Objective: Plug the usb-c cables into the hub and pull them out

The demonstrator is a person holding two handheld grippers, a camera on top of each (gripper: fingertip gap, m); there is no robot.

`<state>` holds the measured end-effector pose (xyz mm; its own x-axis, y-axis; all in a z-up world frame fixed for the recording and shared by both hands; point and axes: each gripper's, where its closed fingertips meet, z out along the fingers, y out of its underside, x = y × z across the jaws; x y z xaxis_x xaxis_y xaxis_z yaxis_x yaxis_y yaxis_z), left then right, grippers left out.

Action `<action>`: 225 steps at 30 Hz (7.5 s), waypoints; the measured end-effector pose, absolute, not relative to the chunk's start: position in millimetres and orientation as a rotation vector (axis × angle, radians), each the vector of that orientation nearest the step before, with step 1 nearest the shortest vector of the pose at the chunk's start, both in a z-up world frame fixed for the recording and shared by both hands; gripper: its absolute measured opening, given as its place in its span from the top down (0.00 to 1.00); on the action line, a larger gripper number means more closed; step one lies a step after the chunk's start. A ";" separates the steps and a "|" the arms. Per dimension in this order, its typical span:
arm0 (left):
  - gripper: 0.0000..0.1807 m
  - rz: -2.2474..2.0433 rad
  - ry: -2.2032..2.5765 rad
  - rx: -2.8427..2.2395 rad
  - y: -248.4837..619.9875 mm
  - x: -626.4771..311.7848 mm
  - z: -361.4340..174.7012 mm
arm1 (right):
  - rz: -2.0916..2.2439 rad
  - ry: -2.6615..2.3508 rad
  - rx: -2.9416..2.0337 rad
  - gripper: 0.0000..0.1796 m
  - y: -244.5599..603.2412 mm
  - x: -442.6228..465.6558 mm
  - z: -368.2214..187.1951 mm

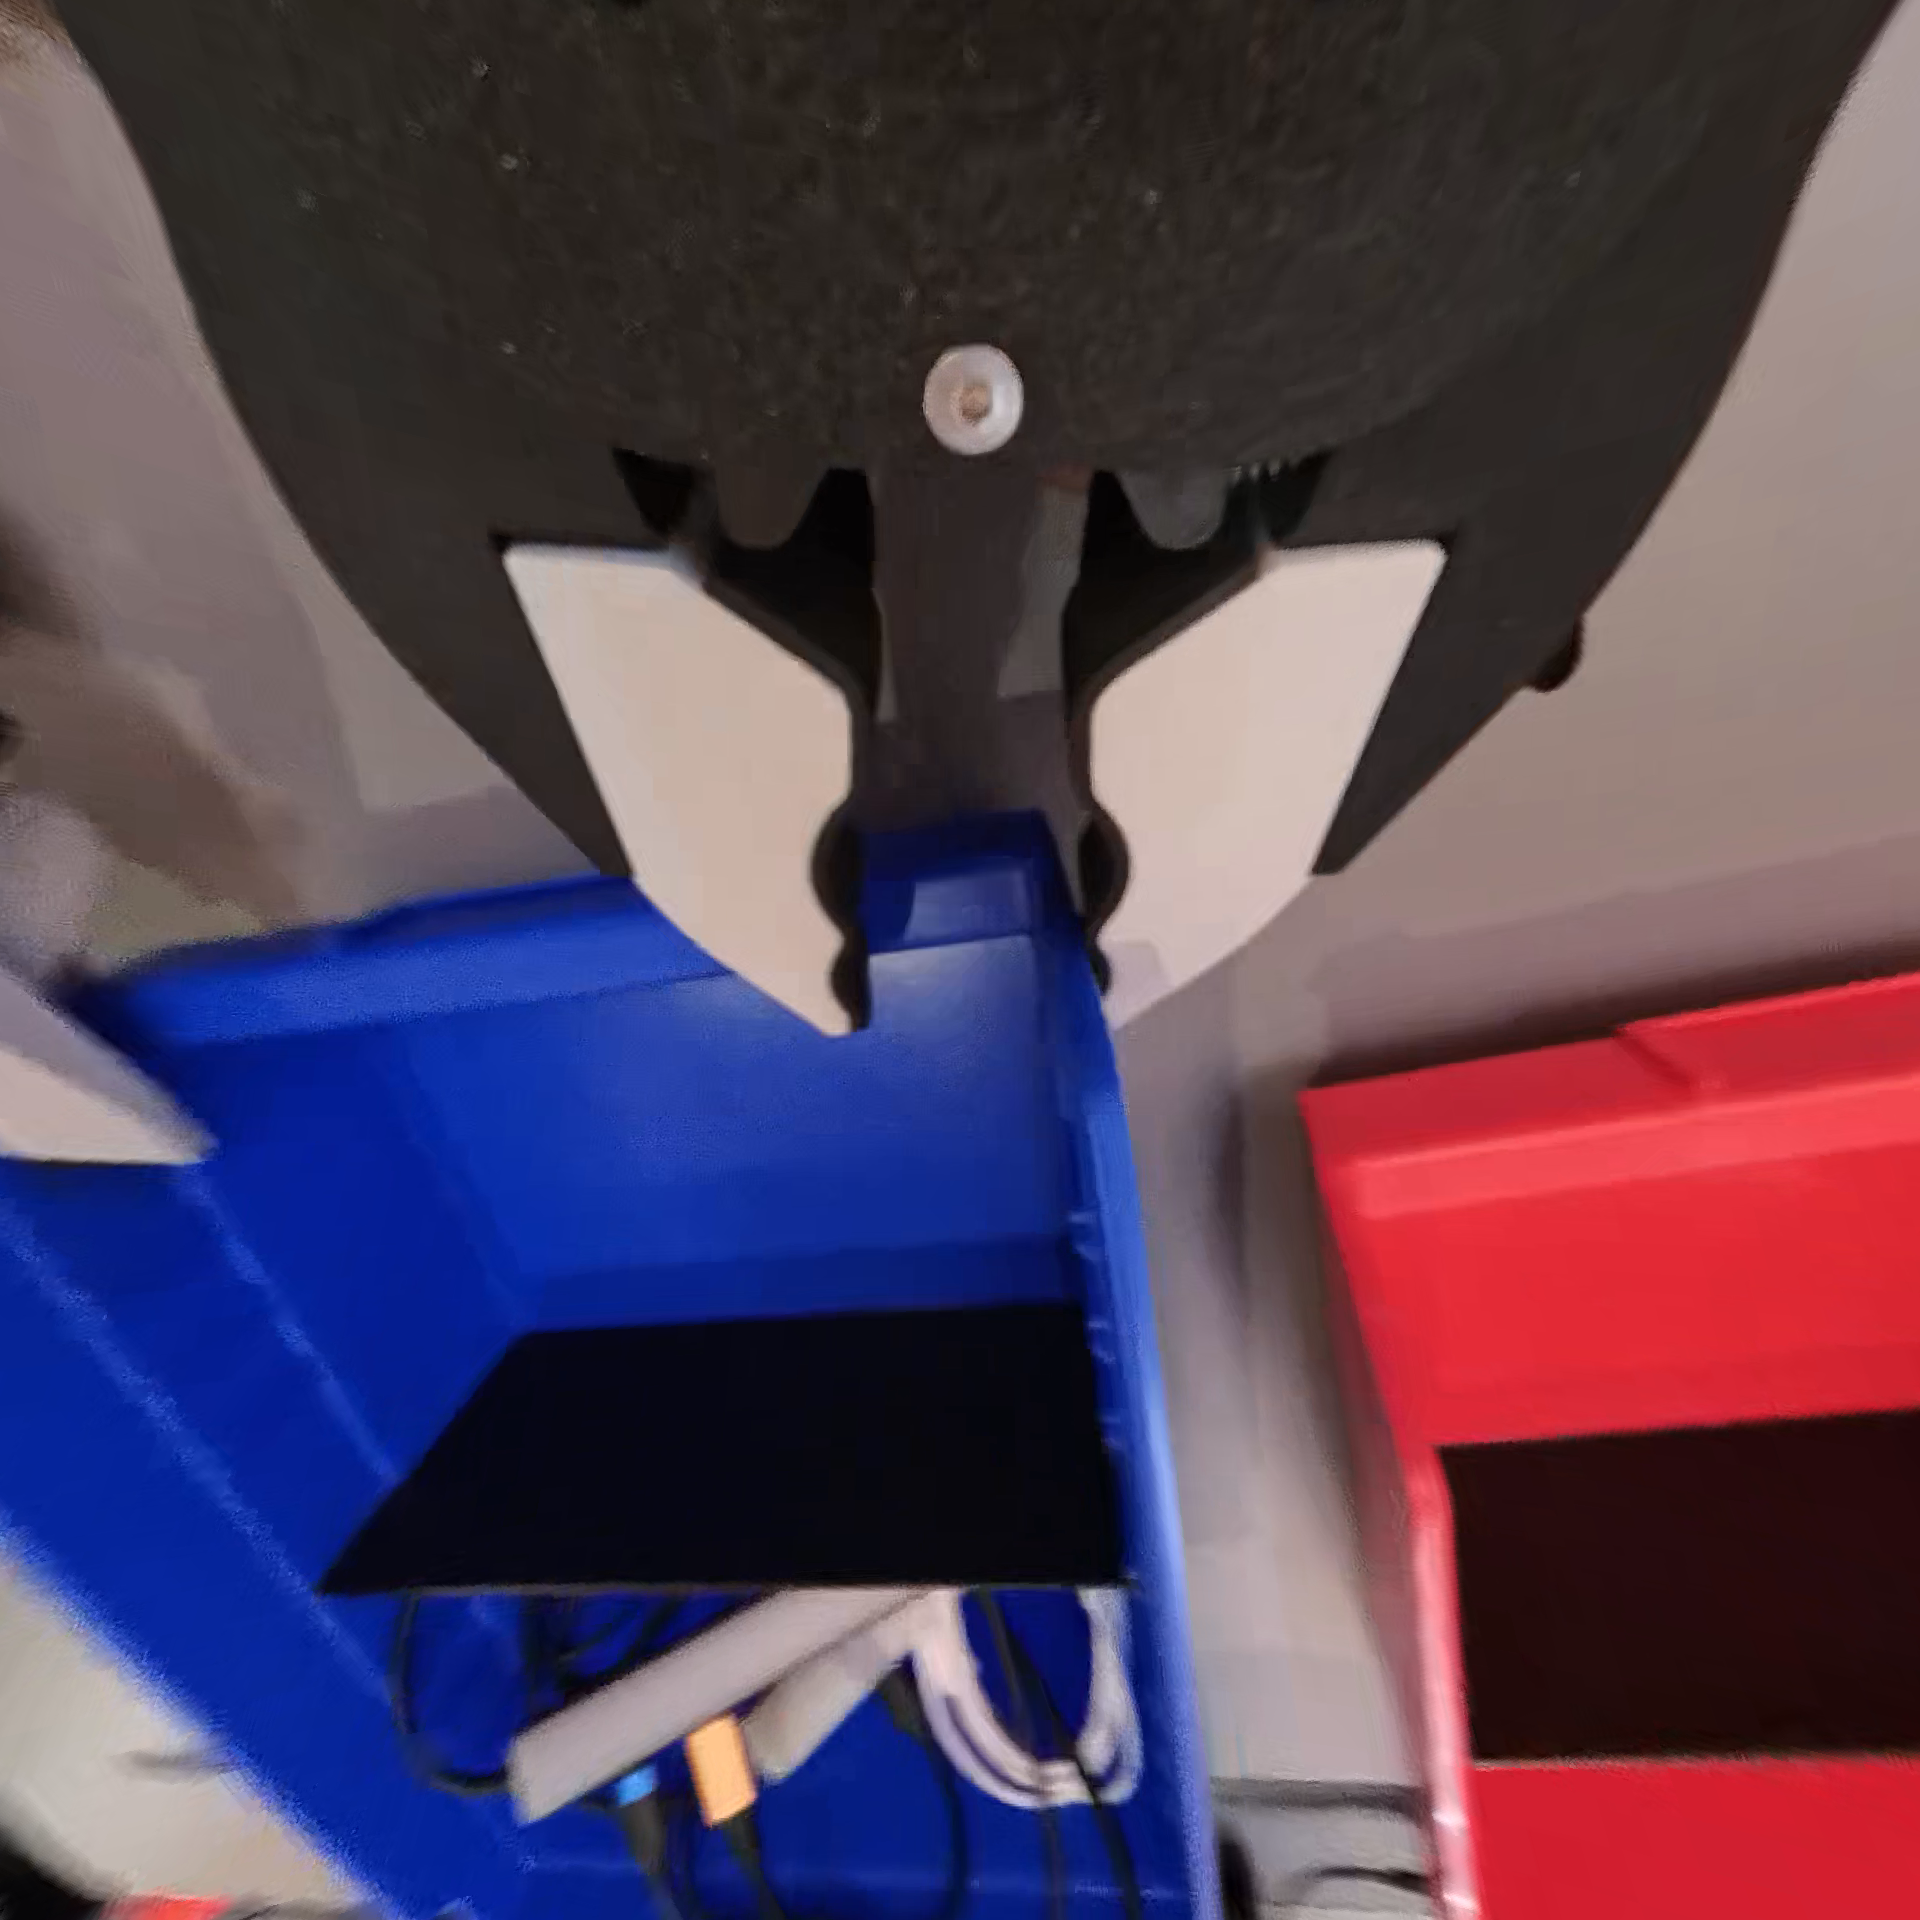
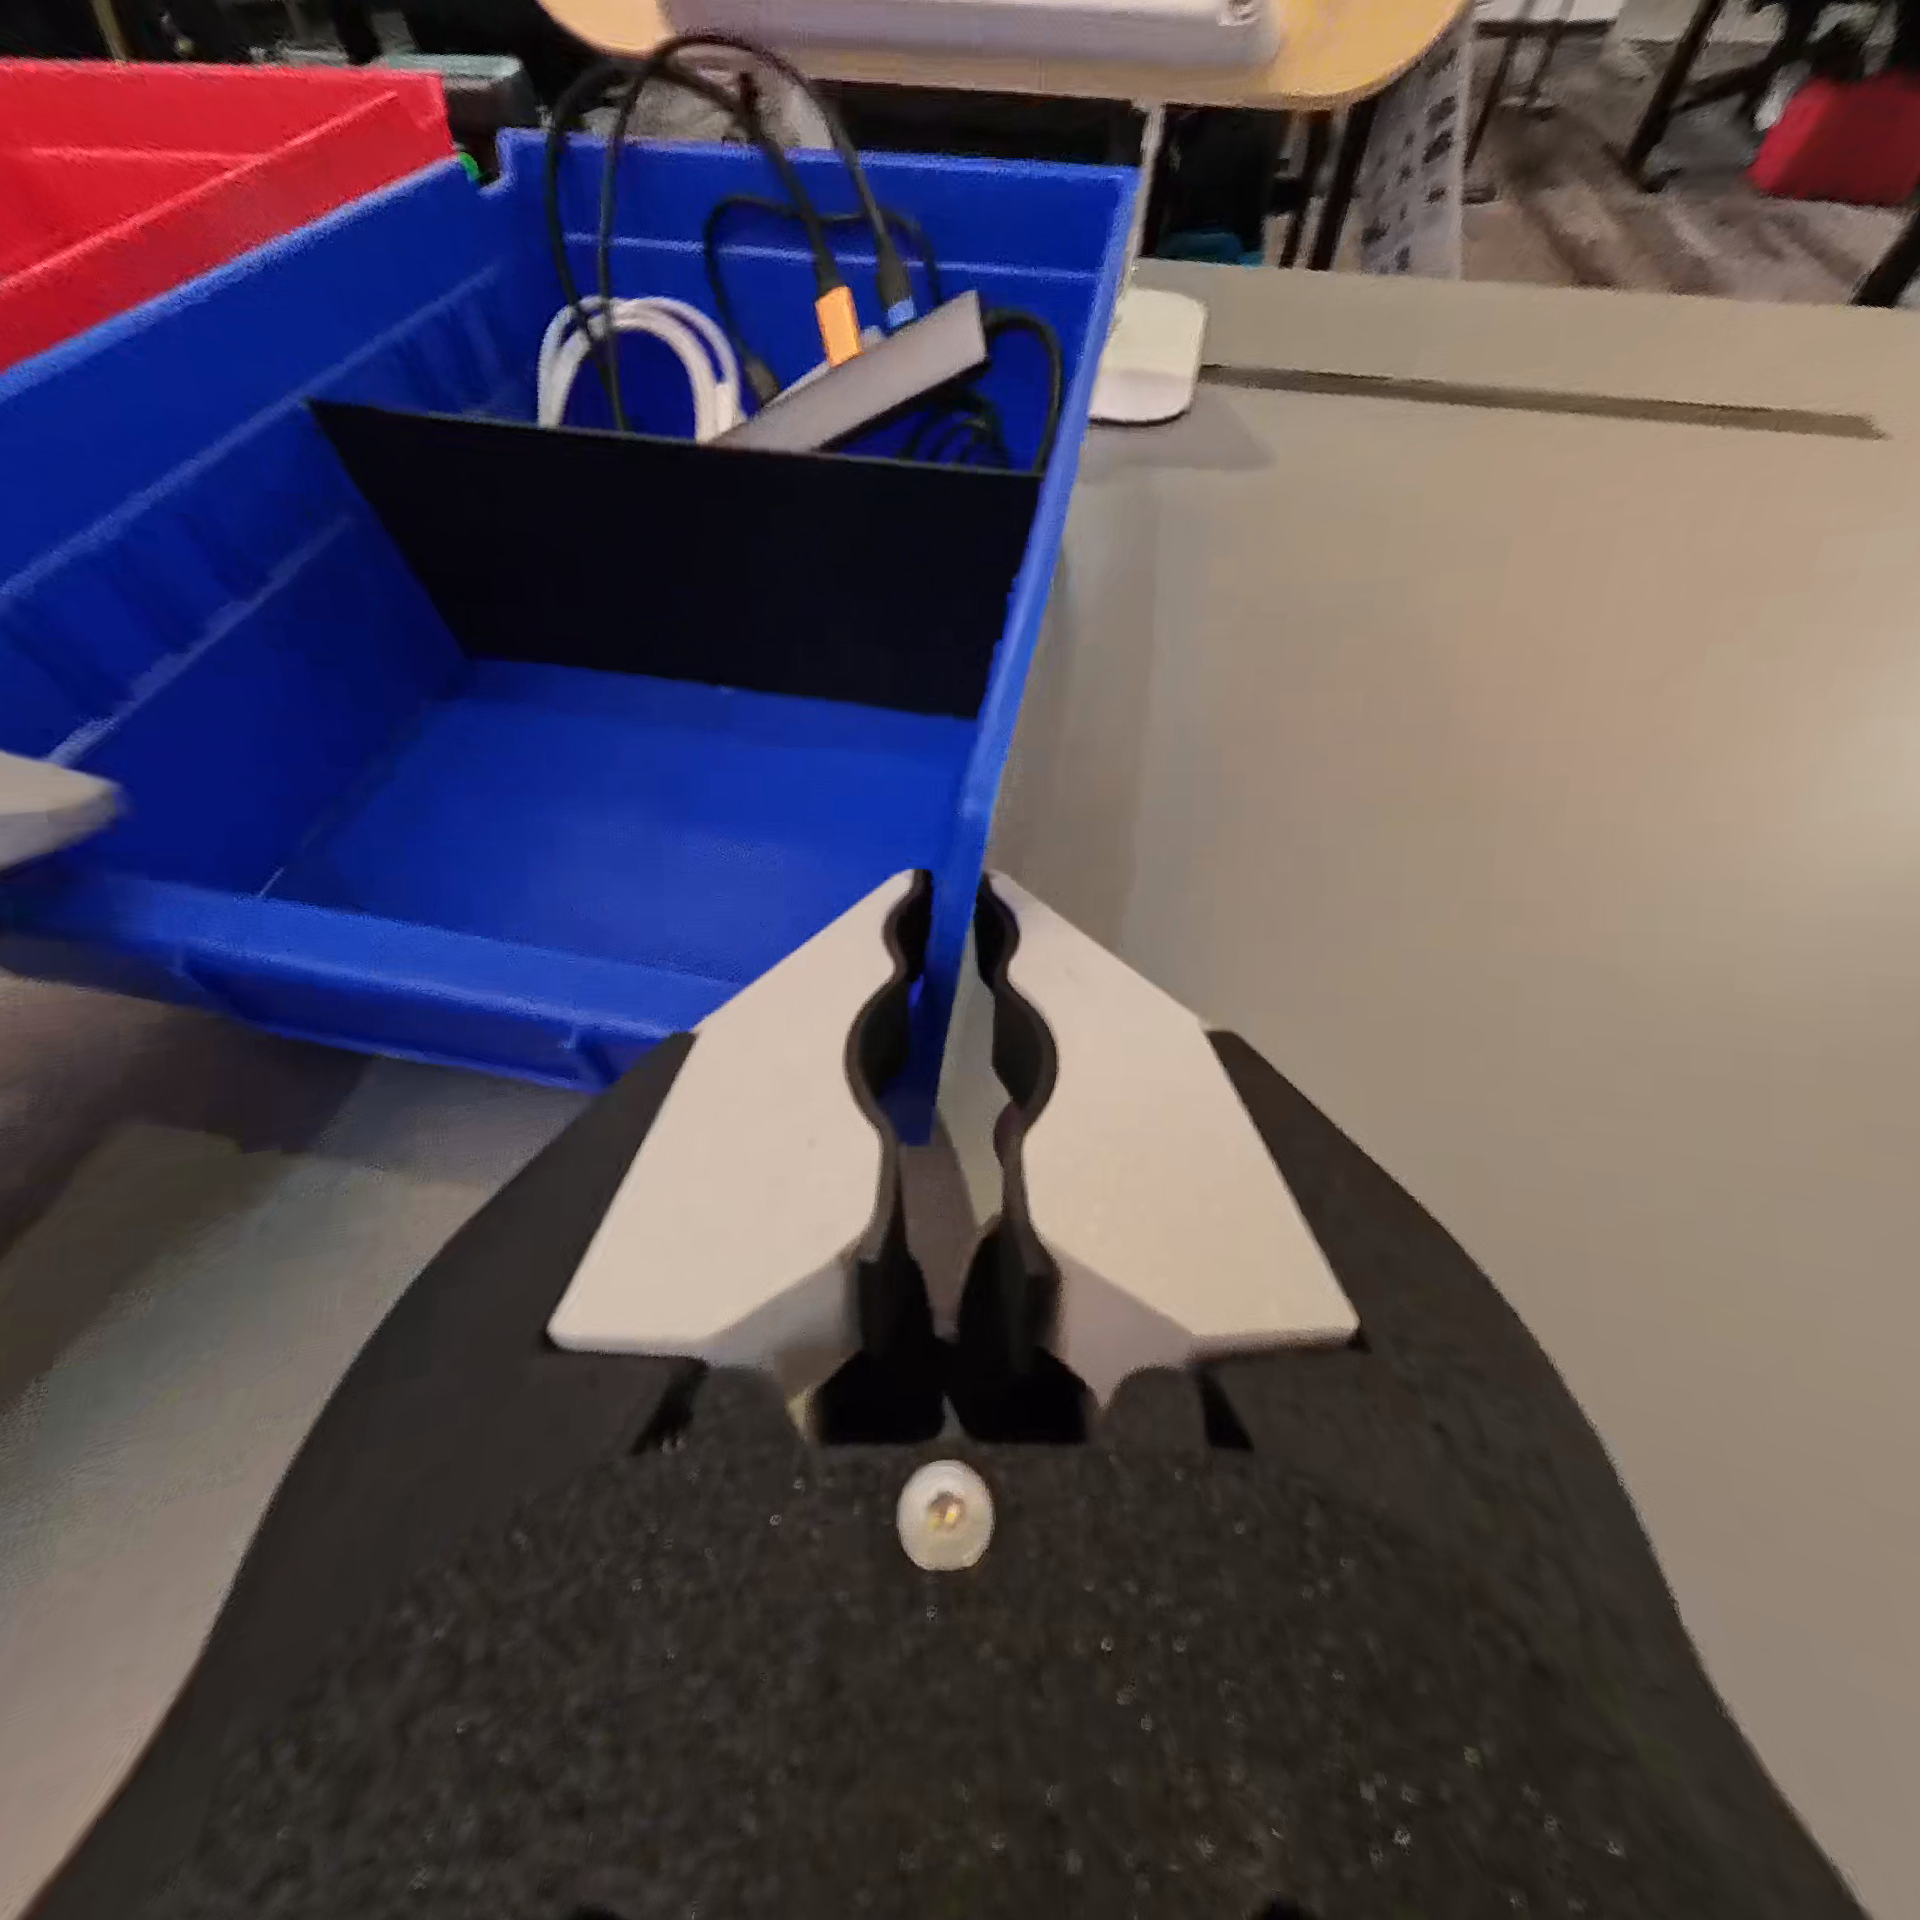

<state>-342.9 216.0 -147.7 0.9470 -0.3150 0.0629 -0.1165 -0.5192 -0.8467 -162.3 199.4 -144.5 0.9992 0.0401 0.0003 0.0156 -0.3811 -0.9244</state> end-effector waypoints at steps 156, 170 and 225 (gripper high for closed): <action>0.85 0.053 0.056 -1.784 242.7 -578.7 -67.7 | 0.276 -0.100 -1.772 0.59 175.4 -76.4 -89.0; 0.83 -0.285 0.384 -1.909 218.9 -426.4 -122.8 | 0.149 0.108 -1.836 0.60 165.9 26.0 -118.7; 0.86 -0.346 0.313 -2.004 224.6 -429.7 -139.2 | 0.343 0.170 -1.893 0.74 161.5 6.4 -133.9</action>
<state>-429.7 224.6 -139.2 0.9246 -0.3659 0.1063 -0.0684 -0.4339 -0.8983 6.4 161.5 -133.9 0.9469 0.0496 -0.3177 -0.2827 -0.3422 -0.8961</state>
